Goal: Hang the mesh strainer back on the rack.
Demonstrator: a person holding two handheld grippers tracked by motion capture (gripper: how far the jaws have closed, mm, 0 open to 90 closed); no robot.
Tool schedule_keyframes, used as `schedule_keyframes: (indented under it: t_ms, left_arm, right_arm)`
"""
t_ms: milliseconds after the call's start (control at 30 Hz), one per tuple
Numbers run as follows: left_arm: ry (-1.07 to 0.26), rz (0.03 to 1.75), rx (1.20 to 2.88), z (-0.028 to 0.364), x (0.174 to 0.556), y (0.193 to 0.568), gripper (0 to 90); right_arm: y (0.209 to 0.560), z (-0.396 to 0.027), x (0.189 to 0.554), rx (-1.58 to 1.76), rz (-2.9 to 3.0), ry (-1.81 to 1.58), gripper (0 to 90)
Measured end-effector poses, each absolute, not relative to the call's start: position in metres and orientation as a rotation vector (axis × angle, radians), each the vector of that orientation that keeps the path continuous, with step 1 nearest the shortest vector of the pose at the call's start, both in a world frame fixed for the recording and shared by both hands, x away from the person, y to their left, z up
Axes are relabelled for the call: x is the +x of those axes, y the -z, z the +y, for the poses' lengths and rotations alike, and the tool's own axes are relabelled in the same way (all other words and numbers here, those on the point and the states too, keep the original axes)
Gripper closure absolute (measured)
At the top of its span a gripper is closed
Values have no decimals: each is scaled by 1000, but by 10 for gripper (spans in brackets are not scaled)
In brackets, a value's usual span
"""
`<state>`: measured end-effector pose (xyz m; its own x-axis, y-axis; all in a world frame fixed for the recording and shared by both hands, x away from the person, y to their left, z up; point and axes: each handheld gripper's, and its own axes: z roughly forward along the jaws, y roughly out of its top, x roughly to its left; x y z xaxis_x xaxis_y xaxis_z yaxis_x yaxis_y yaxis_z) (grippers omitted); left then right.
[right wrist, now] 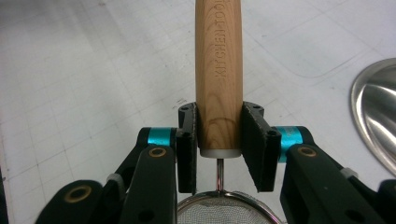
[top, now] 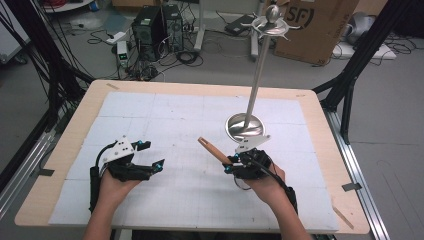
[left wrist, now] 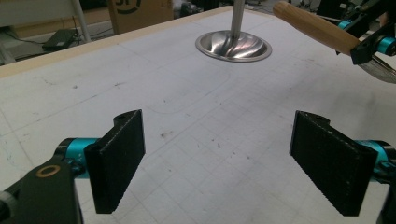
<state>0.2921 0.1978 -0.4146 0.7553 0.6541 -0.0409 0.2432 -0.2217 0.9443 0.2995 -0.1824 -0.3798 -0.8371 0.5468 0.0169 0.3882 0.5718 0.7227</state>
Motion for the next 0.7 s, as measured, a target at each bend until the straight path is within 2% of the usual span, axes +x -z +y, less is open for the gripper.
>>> schedule_keyframes:
  t_ms: [700]
  left_arm:
    - [-447, 692, 1798, 199, 292, 414, 187]
  right_arm:
    - [353, -206, 304, 804, 2470, -1240, 685]
